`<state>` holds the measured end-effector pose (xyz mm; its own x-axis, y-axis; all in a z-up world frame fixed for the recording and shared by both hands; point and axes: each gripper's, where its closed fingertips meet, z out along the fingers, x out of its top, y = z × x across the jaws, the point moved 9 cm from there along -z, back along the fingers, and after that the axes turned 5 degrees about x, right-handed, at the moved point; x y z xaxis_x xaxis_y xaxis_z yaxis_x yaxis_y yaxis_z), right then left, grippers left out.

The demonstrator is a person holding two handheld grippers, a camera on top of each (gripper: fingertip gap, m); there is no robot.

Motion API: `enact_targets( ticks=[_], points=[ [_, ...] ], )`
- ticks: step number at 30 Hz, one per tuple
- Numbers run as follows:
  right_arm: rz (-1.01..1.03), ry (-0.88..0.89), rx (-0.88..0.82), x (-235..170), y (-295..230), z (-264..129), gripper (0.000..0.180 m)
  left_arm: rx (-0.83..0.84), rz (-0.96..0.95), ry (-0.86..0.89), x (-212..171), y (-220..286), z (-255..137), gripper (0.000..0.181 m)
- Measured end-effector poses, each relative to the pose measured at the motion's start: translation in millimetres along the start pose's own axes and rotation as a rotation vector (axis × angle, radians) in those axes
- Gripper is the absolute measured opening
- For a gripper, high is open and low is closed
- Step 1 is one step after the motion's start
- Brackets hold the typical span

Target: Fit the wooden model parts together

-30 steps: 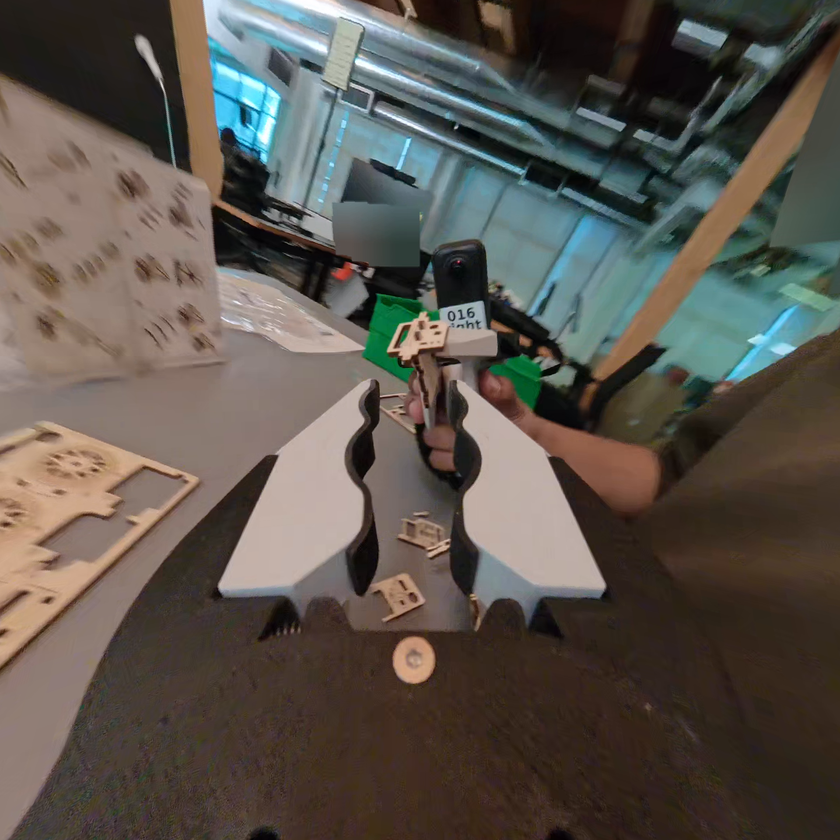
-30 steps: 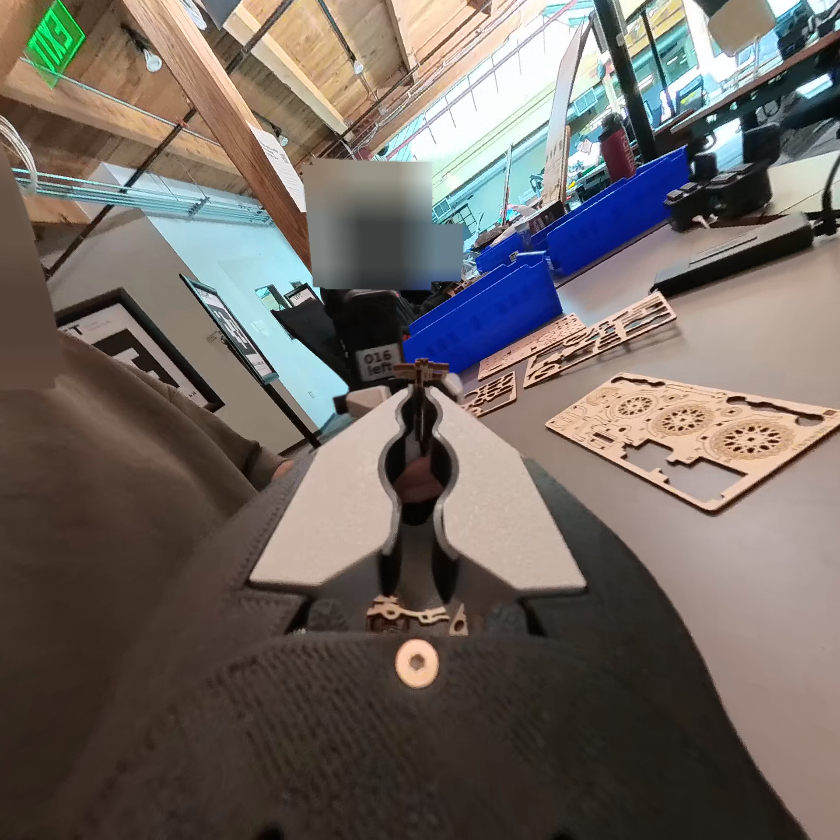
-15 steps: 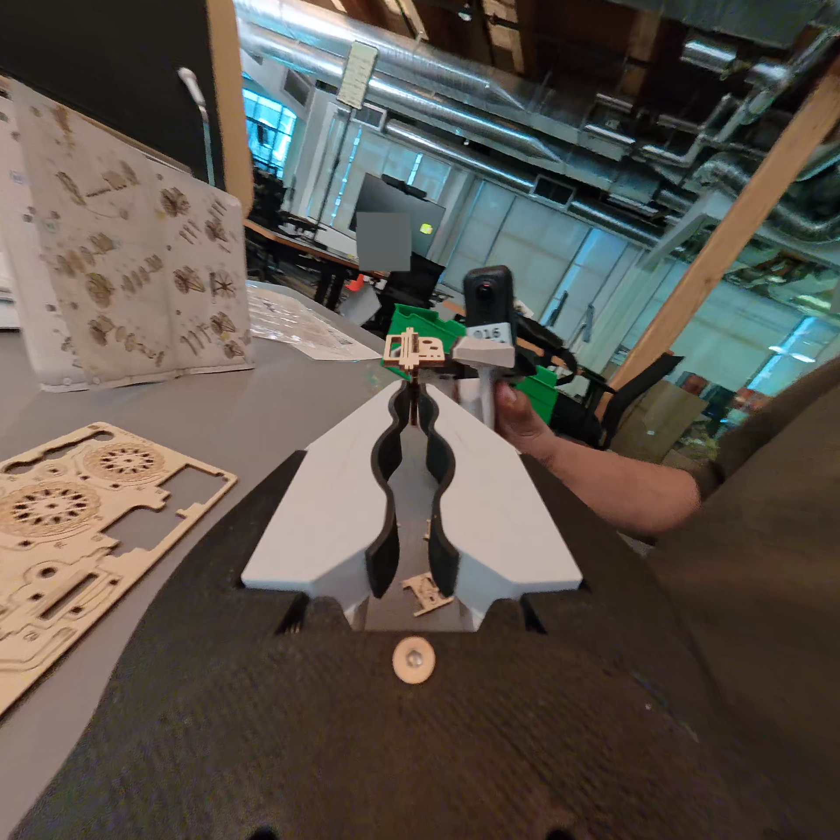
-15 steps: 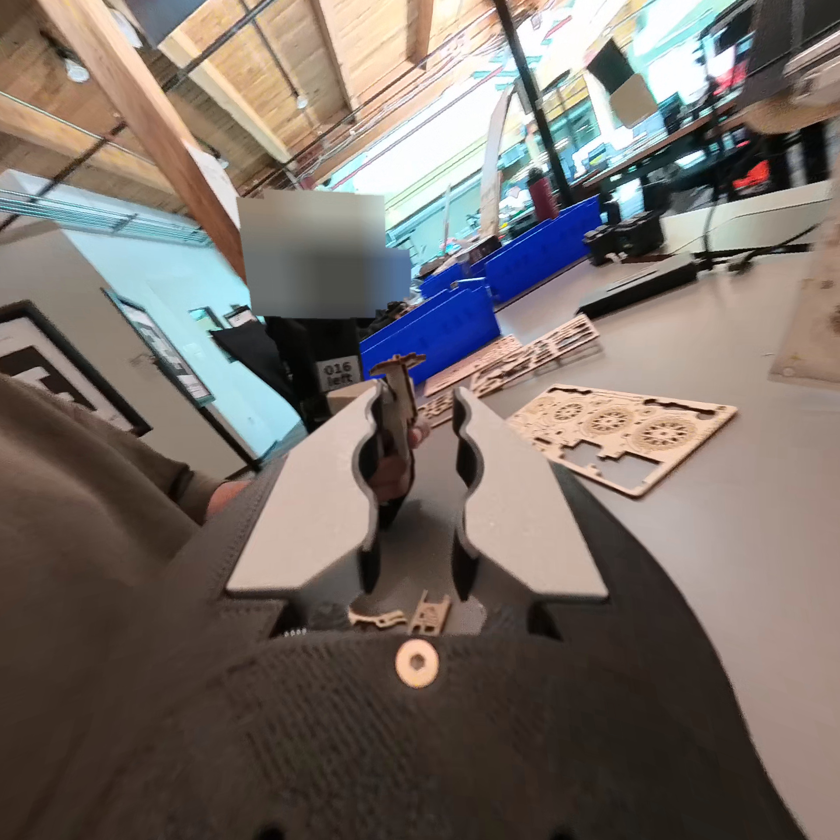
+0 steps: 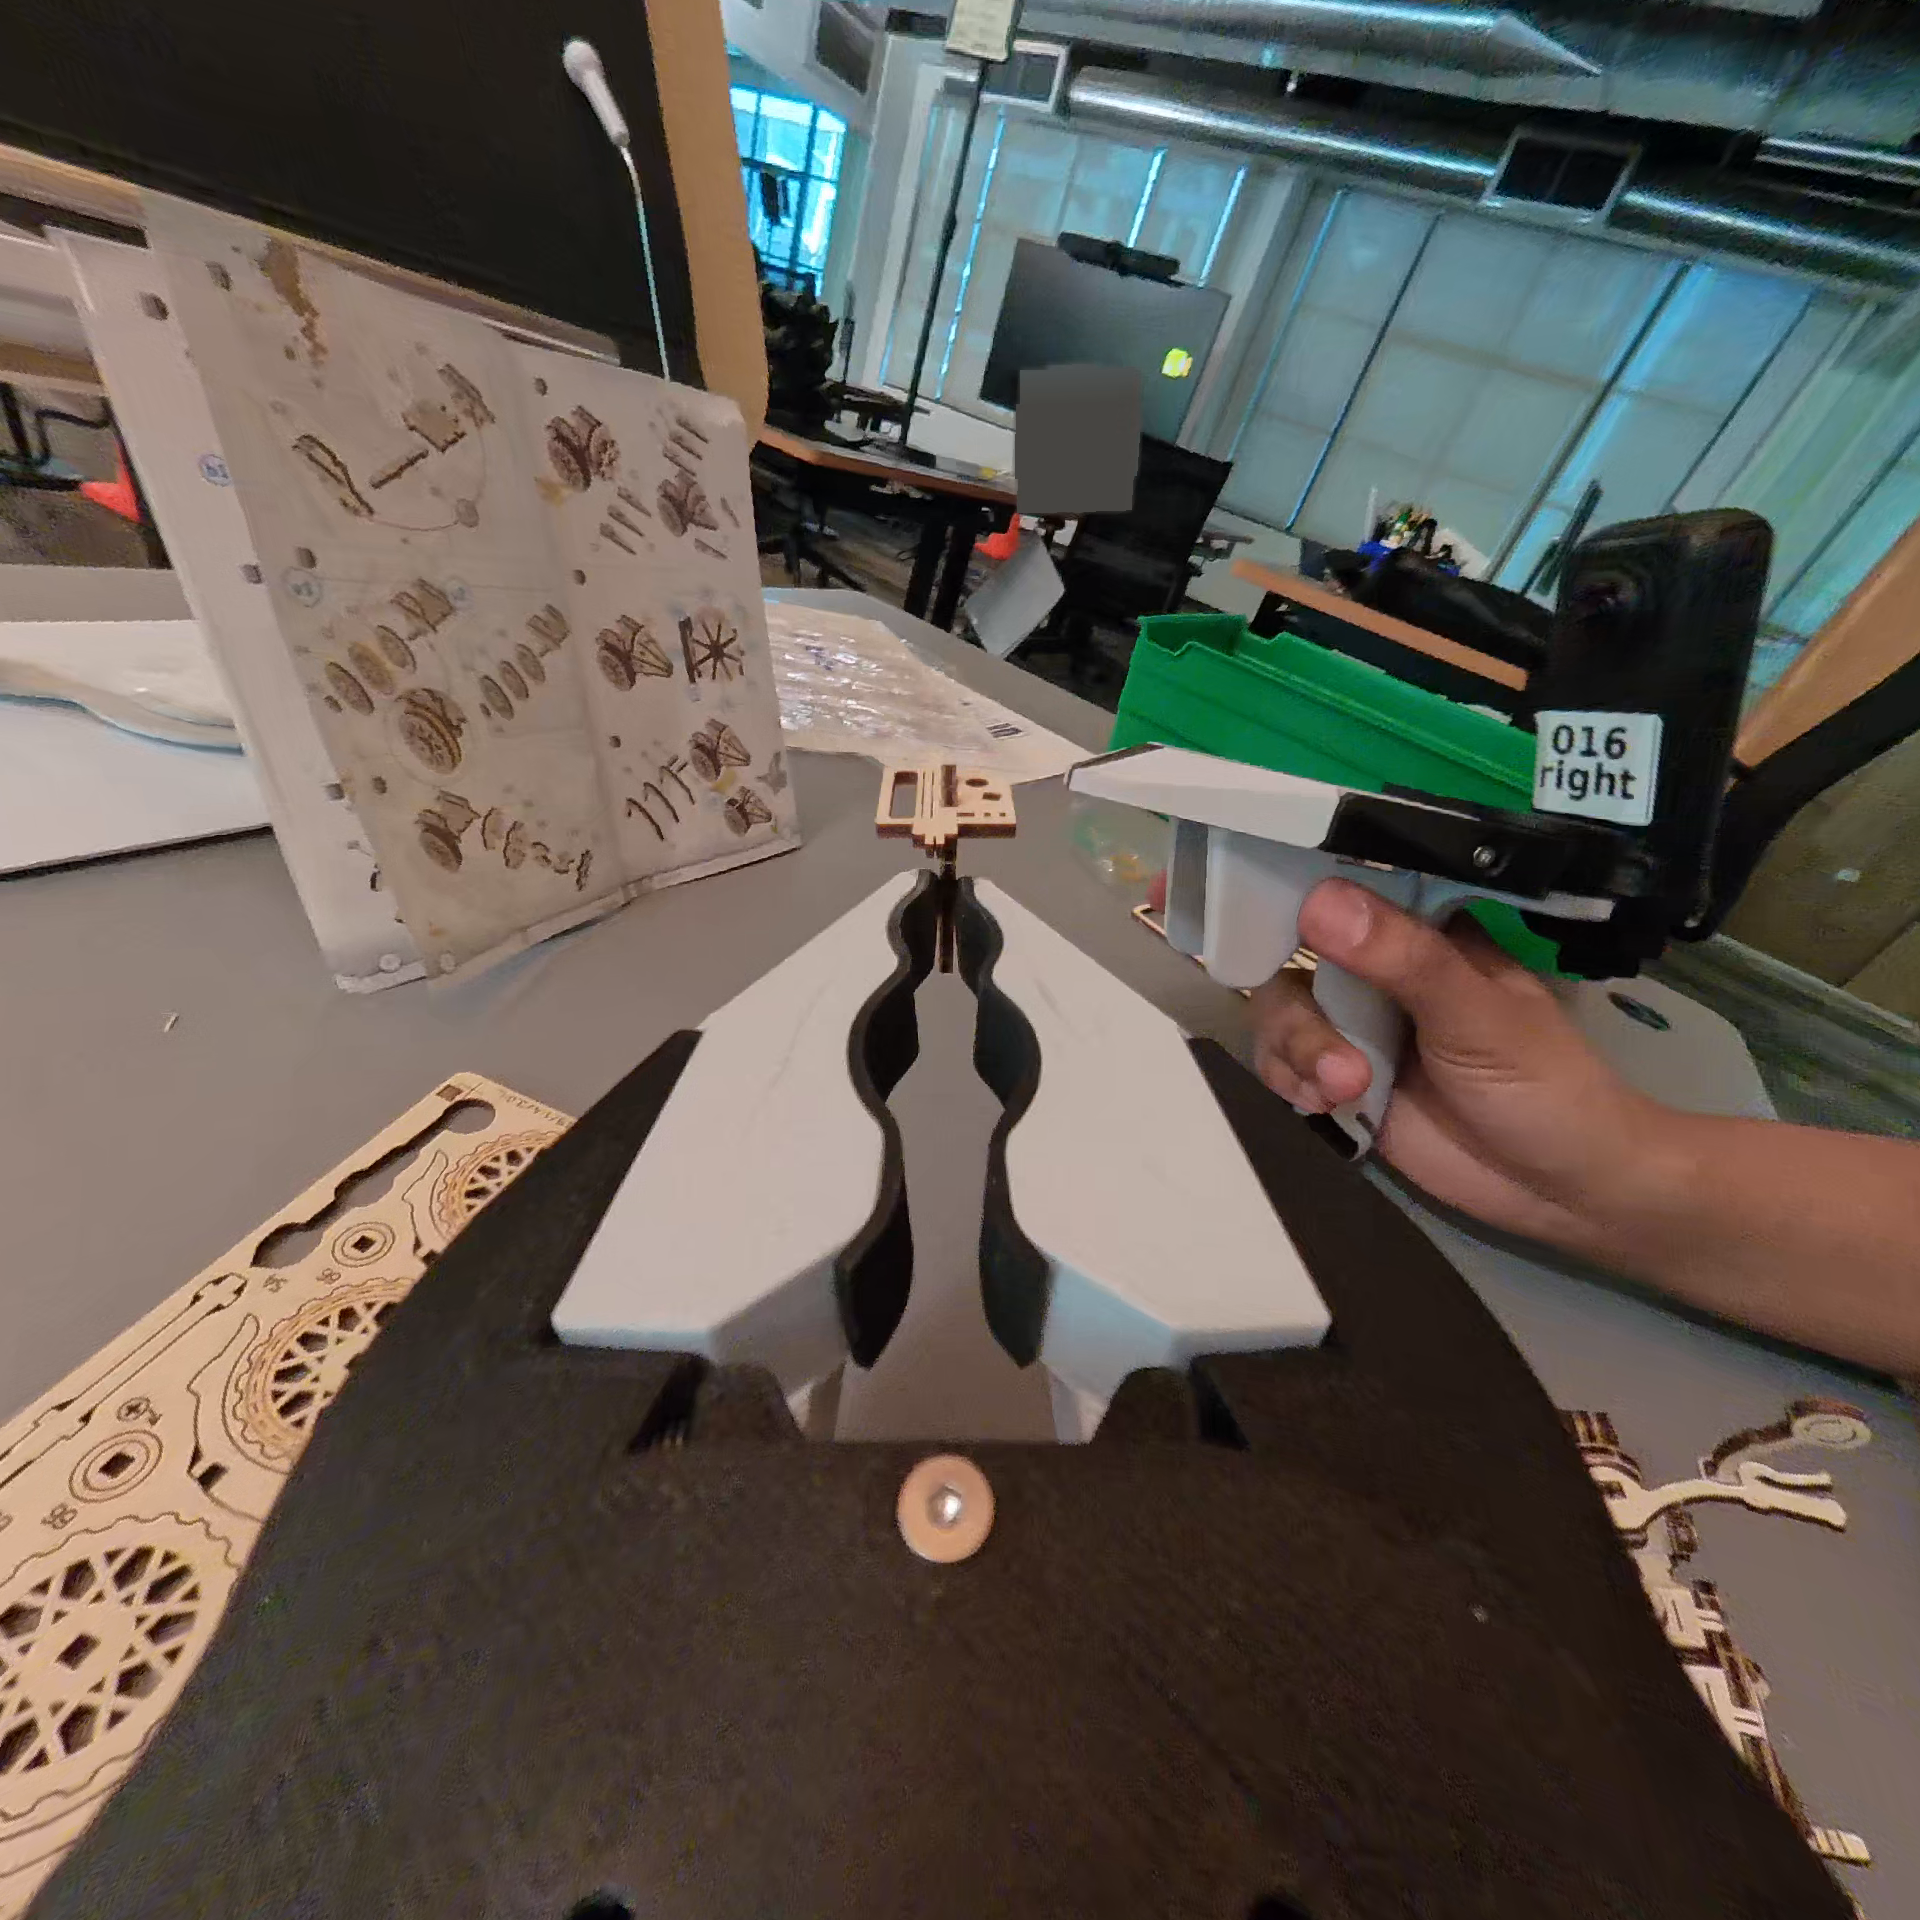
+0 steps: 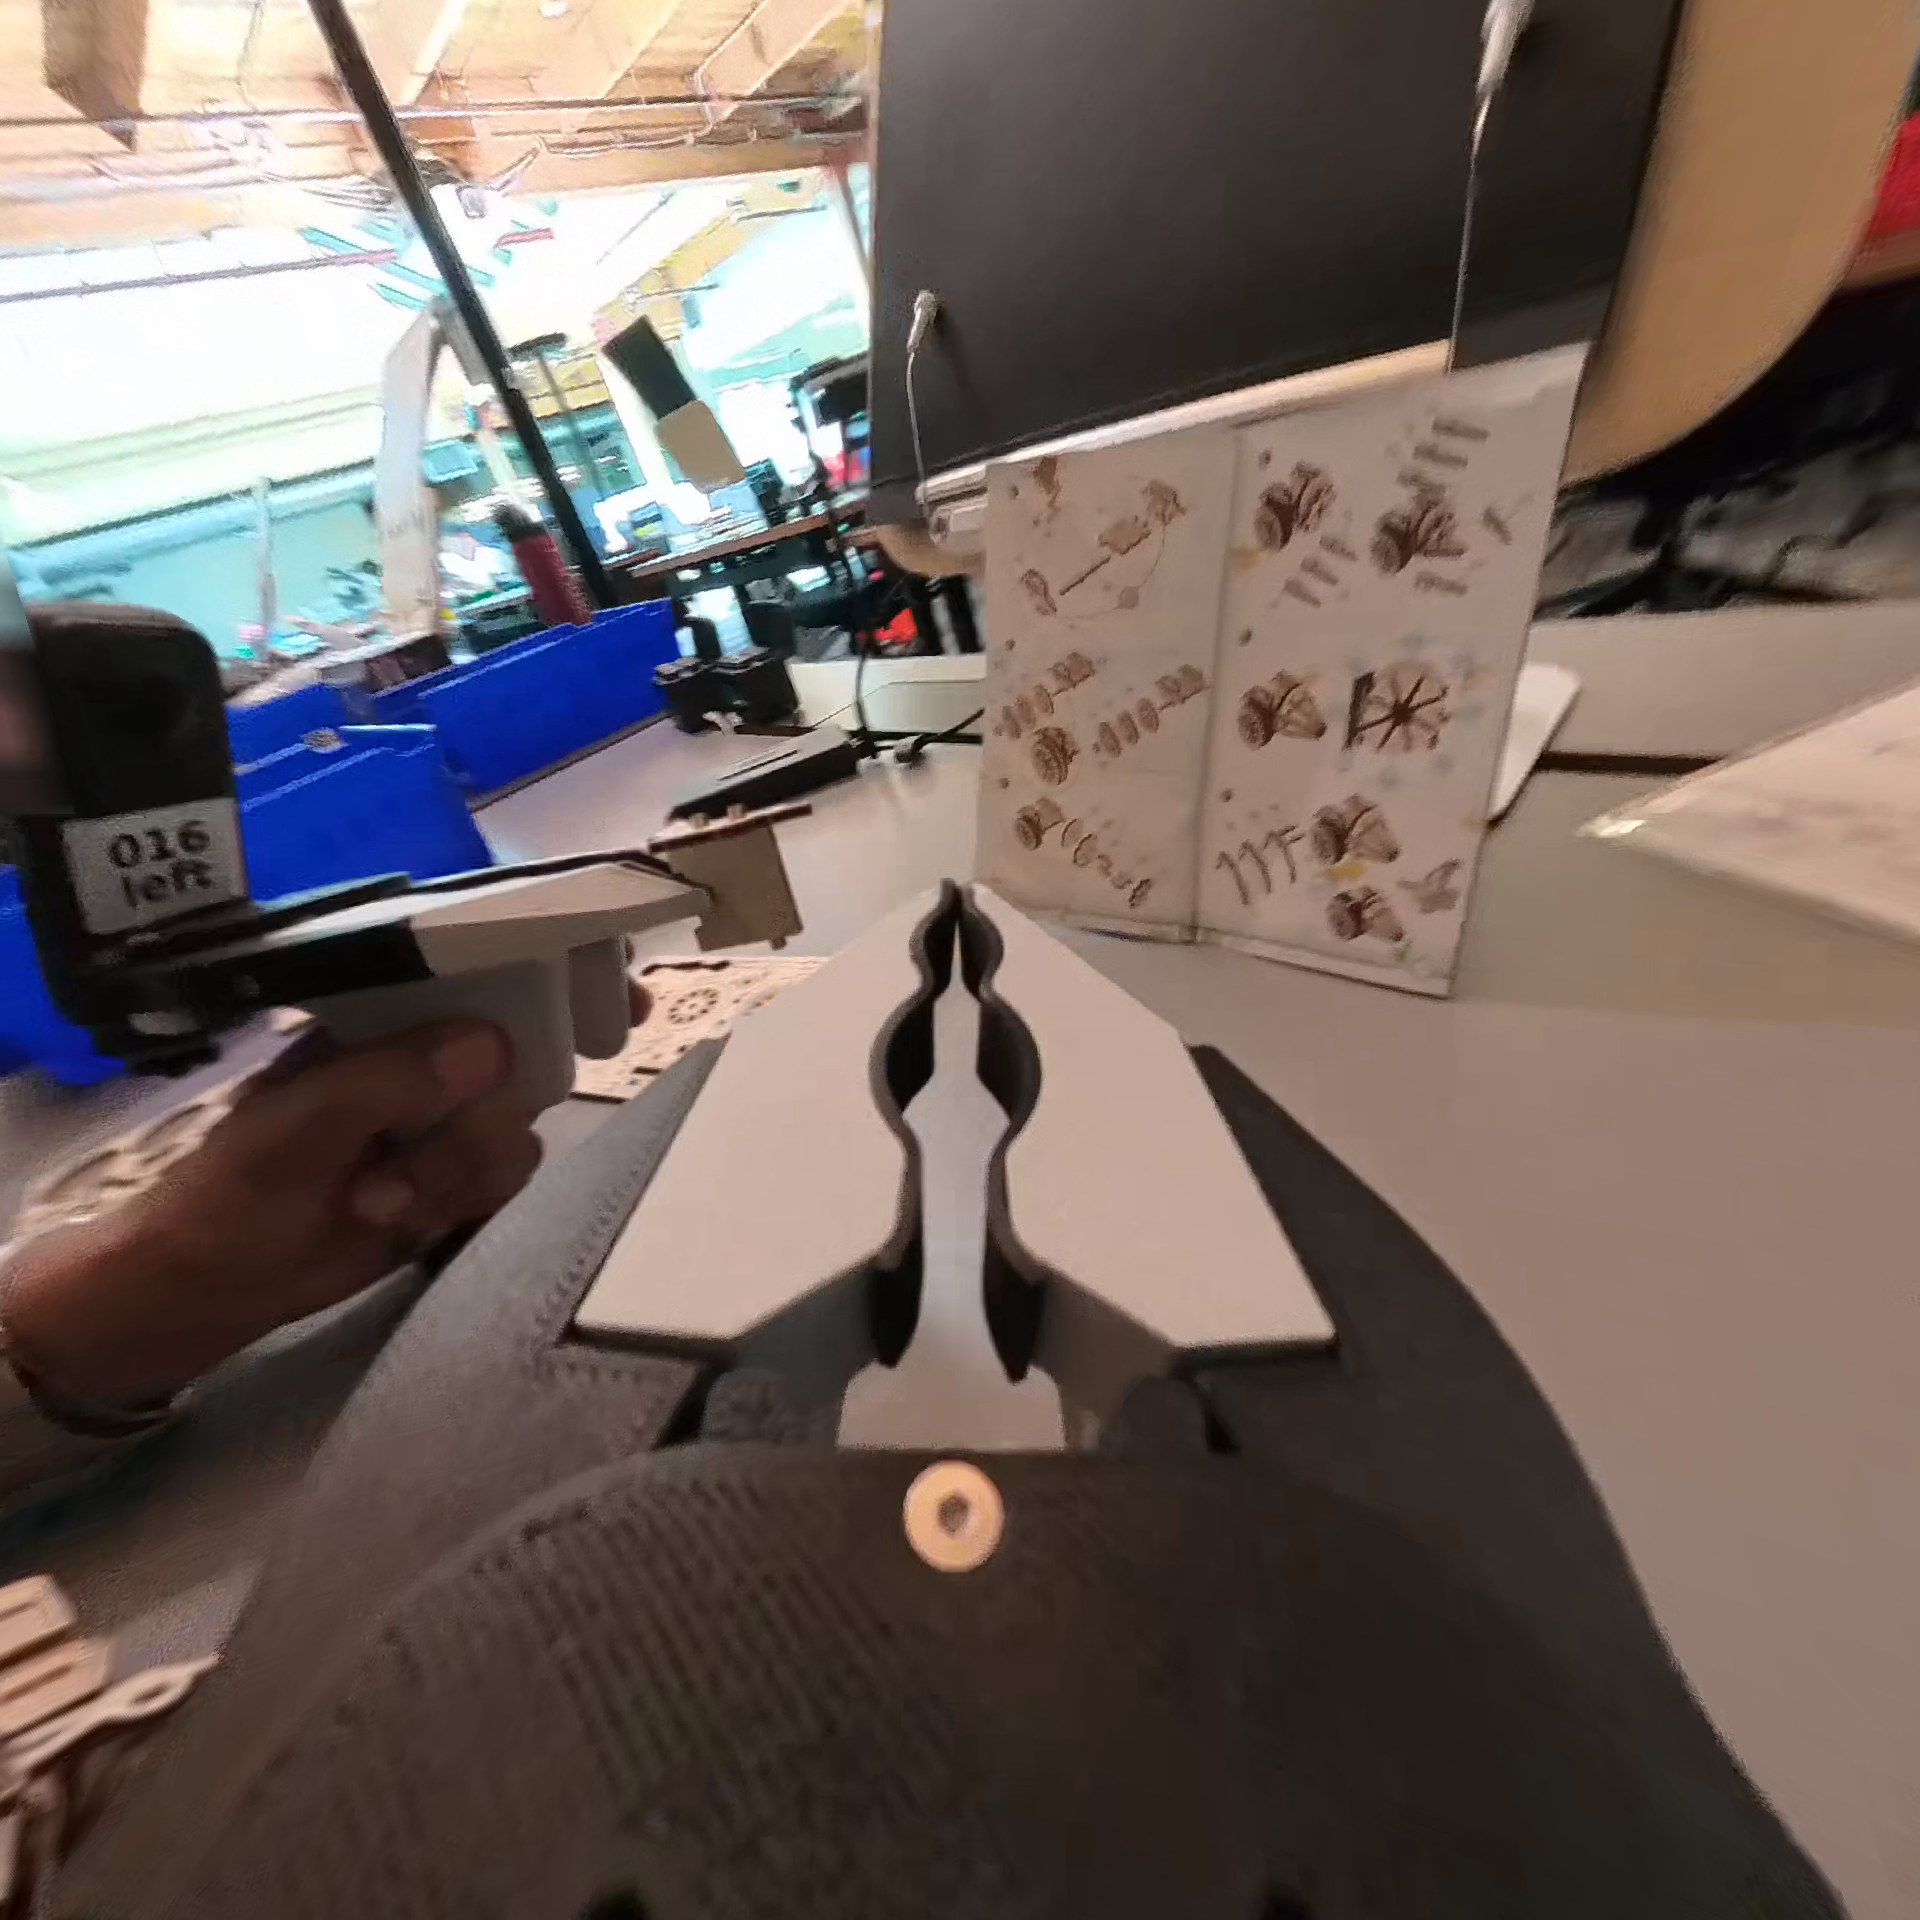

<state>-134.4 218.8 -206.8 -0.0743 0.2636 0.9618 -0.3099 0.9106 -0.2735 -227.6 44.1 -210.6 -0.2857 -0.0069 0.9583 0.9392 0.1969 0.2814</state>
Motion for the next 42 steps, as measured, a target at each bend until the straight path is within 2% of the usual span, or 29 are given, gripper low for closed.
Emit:
enact_targets(
  ticks=[5,7,16,42],
  points=[
    [-0.32,0.013,-0.104,-3,-19,-1,0.0,-0.003,-0.03,0.028,0,-1,-7,0.0],
    [-0.37,-0.005,-0.137,-5,-21,2,0.0,0.003,-0.037,0.028,-1,-2,-9,0.0],
    [-0.301,-0.071,-0.073,-6,-16,7,0.0,0.049,-0.029,0.04,0,-2,-10,0.0],
    [-0.196,-0.049,-0.013,-3,-8,4,0.0,0.044,-0.034,0.054,0,-2,-11,0.0]
  ],
)
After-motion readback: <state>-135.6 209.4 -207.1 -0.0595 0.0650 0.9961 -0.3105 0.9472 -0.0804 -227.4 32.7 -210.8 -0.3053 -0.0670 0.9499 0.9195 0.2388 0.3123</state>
